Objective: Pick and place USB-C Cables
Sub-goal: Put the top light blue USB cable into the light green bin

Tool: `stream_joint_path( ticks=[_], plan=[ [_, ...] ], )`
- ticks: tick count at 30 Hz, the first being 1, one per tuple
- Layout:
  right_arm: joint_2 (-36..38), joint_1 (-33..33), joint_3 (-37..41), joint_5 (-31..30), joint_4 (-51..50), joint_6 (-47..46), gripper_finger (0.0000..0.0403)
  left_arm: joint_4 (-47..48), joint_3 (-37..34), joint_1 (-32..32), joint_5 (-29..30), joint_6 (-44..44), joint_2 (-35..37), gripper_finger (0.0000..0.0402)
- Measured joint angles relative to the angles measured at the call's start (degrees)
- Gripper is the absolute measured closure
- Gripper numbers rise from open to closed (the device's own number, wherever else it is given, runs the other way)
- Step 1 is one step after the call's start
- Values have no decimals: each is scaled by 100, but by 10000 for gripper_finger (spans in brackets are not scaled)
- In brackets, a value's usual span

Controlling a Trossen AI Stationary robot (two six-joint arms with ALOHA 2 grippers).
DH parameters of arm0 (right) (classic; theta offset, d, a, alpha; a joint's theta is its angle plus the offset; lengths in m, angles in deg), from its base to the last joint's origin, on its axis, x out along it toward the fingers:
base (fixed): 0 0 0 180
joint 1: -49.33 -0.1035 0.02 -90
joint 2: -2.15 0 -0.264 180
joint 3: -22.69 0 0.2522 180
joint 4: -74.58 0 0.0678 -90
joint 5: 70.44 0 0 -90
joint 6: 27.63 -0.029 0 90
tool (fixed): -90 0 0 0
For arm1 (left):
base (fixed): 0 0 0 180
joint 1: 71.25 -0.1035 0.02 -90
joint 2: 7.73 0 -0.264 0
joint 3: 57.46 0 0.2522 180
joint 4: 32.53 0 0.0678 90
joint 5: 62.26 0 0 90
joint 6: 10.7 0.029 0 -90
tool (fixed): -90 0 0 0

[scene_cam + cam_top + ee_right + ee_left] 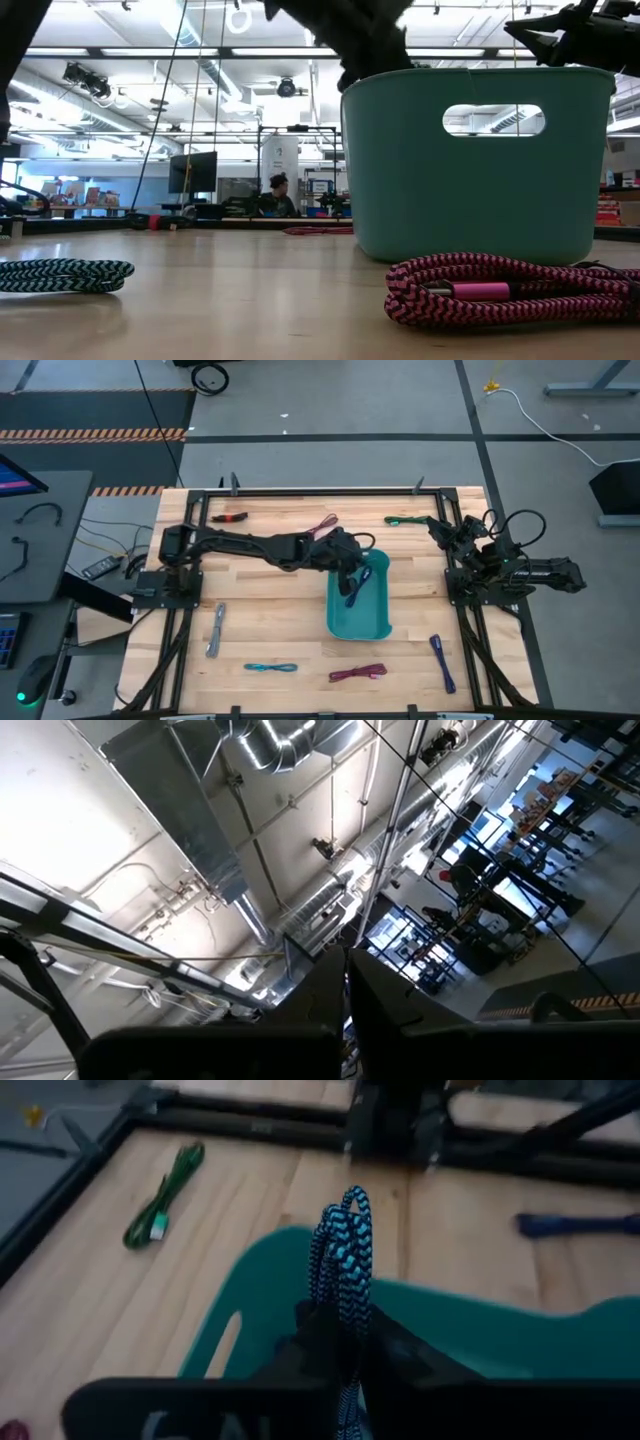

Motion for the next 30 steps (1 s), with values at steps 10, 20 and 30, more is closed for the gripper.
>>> stream_joint_path(
  ticks=[10,20,30],
  plan=[
    [0,2,0,22,-4,-11,380,349,4,-183,2,474,-17,345],
    [0,2,0,-18,-19,59,388,426,7,-269,-236,449,-17,238],
    [-7,-7,-73,-28,-367,205,400,1710,1607,-272,-234,349,50,190]
  ],
)
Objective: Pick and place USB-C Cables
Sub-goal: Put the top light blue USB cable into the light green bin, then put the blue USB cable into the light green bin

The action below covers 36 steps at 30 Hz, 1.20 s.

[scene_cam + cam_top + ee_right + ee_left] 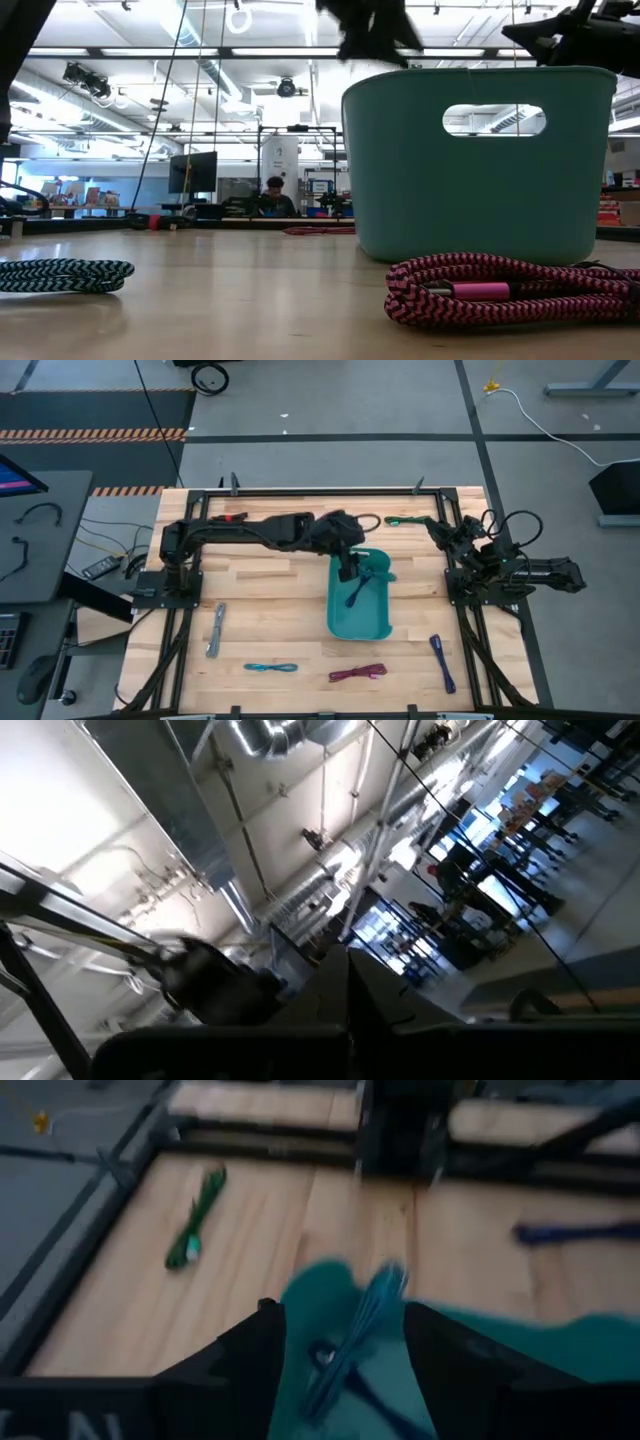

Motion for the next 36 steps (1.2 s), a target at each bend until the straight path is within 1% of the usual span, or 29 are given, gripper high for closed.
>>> stream_joint_path(
  ticks=[2,5,8,10,13,15,17,19,21,24,26,29,31,33,36],
  plan=[
    [-18,-21,-216,0,-556,0,400,328,479,2,34,-59,-1,193],
    [-127,-84,-713,-1,-1801,0,400,968,1268,-11,106,-102,2,204],
    [-369,-178,-1304,7,-2939,1,401,1716,1795,-11,335,-190,22,217],
    [-617,-262,-1698,7,-3513,34,401,2301,2003,-7,549,-213,14,226],
    [-1109,-435,-2240,28,-4152,206,402,2807,1893,-4,924,-270,169,240],
    [-1492,-564,-2590,28,-4403,275,402,2997,1626,-7,1045,-398,359,250],
    [-1908,-715,-2937,28,-4680,282,402,2924,1258,-7,1078,-570,573,260],
    [-2349,-916,-3318,28,-4981,227,402,2777,745,-5,1114,-765,867,269],
    [-2792,-1167,-3758,33,-5507,55,402,2400,138,18,1167,-931,1229,276],
    [-3494,-1607,-4479,-6,-6581,-360,402,1644,-930,56,1308,-1090,1875,283],
    [-3932,-1902,-4927,-56,-7297,-731,402,1127,-1624,74,1324,-1176,2289,284],
    [-4504,-2320,-5485,-11,-8188,-1449,402,655,-2402,73,1328,-1356,2815,284],
    [-4846,-2571,-5738,227,-8667,-1945,402,594,-2789,71,1331,-1475,3109,285],
    [-5171,-2805,-5864,631,-9047,-2441,402,521,-3083,70,1331,-1580,3333,285],
    [-5550,-3096,-5859,1368,-9182,-3110,400,481,-3427,70,1329,-1583,3553,285]
  ],
)
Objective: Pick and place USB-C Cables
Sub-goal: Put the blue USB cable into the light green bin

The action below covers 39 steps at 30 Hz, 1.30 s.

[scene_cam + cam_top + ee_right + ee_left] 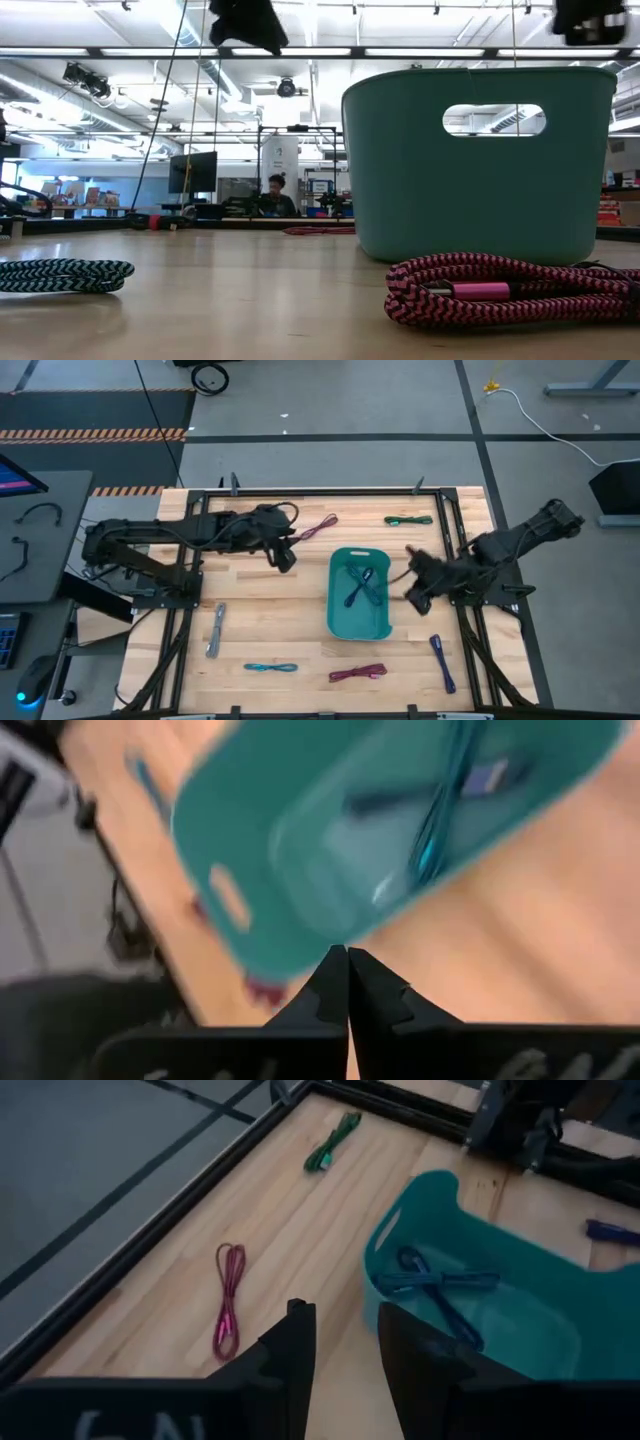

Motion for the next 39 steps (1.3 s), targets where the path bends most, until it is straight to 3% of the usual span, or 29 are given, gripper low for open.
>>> stream_joint_path(
  ticks=[9,15,21,25,32,39],
  plan=[
    [-1115,-757,148,1641,359,-1604,379,96,-440,2,-35,8,149,285],
    [-1657,-1408,148,1534,233,-3277,362,108,-442,2,-89,314,149,285],
    [-2104,-2134,160,1543,-304,-4672,293,93,-442,2,-90,505,149,285],
    [-2309,-2408,545,1586,15,-5386,247,-2,-442,0,-88,513,149,285],
    [-2622,-2506,1358,1893,1037,-5981,211,-278,-442,0,-426,454,149,285],
    [-3031,-2510,1787,2034,1734,-6033,229,-460,-442,0,-601,203,149,285]
  ],
)
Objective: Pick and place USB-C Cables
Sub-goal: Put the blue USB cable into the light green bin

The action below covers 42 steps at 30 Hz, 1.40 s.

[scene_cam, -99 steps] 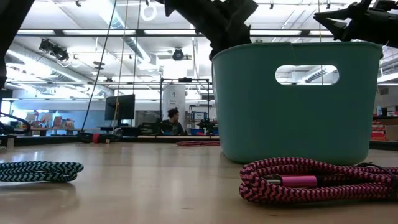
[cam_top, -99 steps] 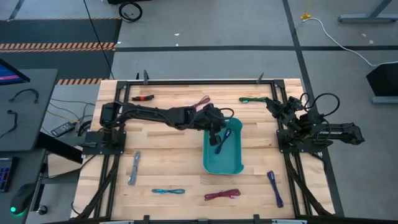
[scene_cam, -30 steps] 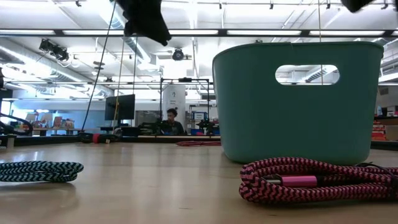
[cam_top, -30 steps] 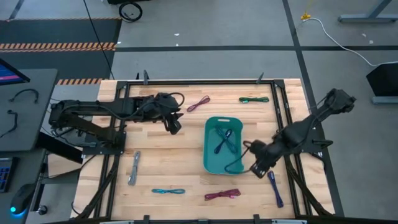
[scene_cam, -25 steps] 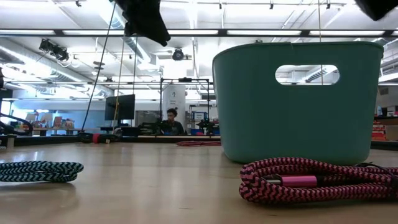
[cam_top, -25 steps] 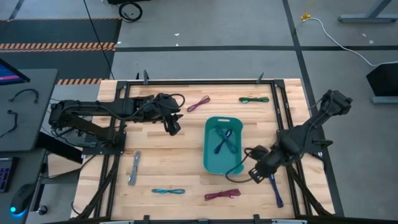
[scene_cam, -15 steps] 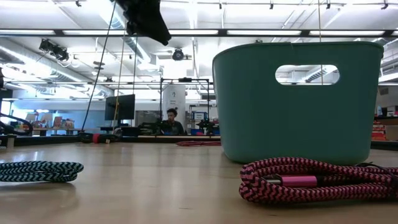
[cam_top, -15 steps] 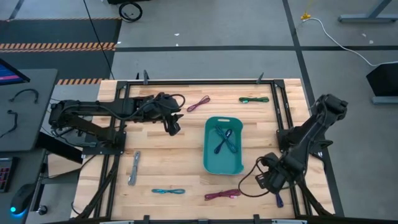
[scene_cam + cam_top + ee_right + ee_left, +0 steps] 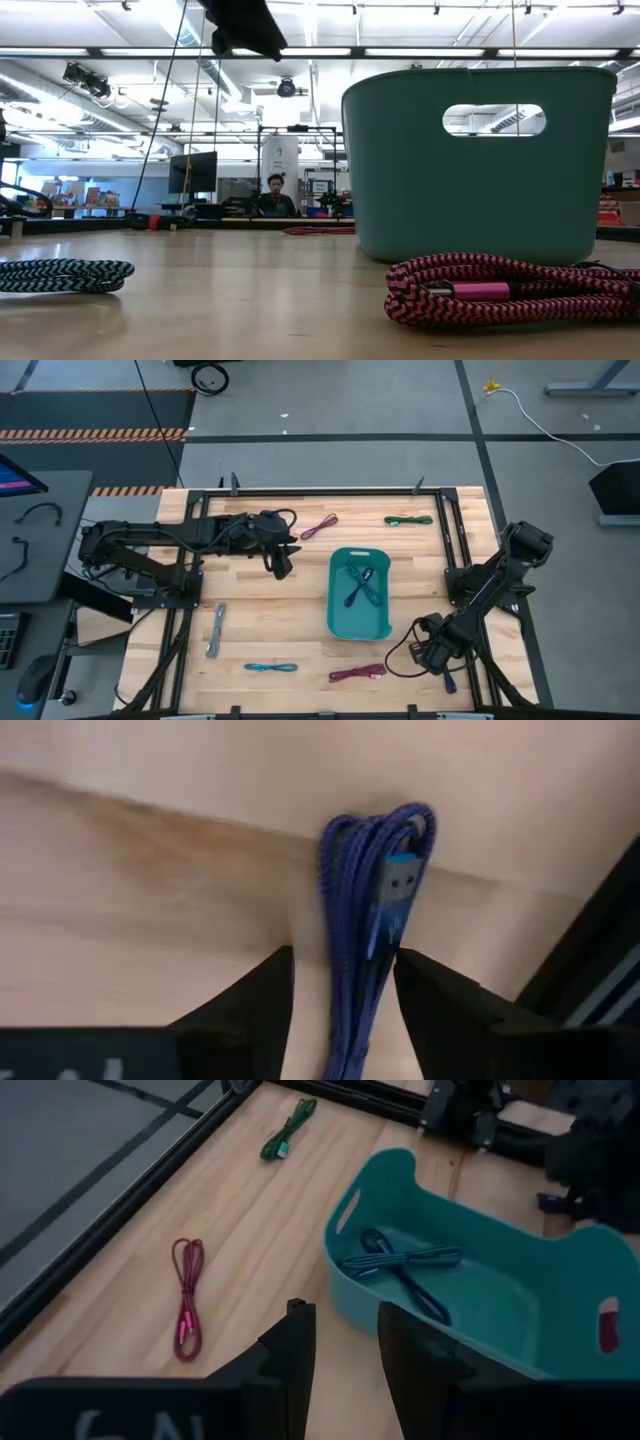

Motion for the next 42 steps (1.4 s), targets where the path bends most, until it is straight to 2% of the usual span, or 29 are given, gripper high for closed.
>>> stream_joint_path(
  ticks=[4,9,14,20,23,26,30,33,37,42],
  plan=[
    [-204,-48,1,-28,140,105,273,-29,0,1,-8,-179,0,285],
    [-197,-169,-89,-217,42,122,368,-74,1,0,-85,-243,0,285],
    [329,-237,-607,-445,-1249,132,373,-87,2,2,-133,-316,0,285],
    [1134,-36,-1913,-1829,-3005,793,379,-122,2,0,-133,-305,0,285],
    [1302,391,-2655,-2590,-3777,1918,379,-126,2,1,-133,-298,0,285],
    [1292,1020,-3271,-3205,-3521,3974,379,-126,2,-7,-133,-171,0,285],
    [1015,1981,-3532,-3176,-1805,7154,379,-112,2,-7,-131,-47,0,285],
    [654,2521,-3524,-3022,-484,8886,379,3,2,2,-135,-72,61,285],
    [172,3045,-3521,-2721,338,10049,379,246,7,74,-287,-202,230,285],
    [-59,3325,-3523,-2342,369,10315,379,490,6,202,-338,-198,438,285]
  ],
)
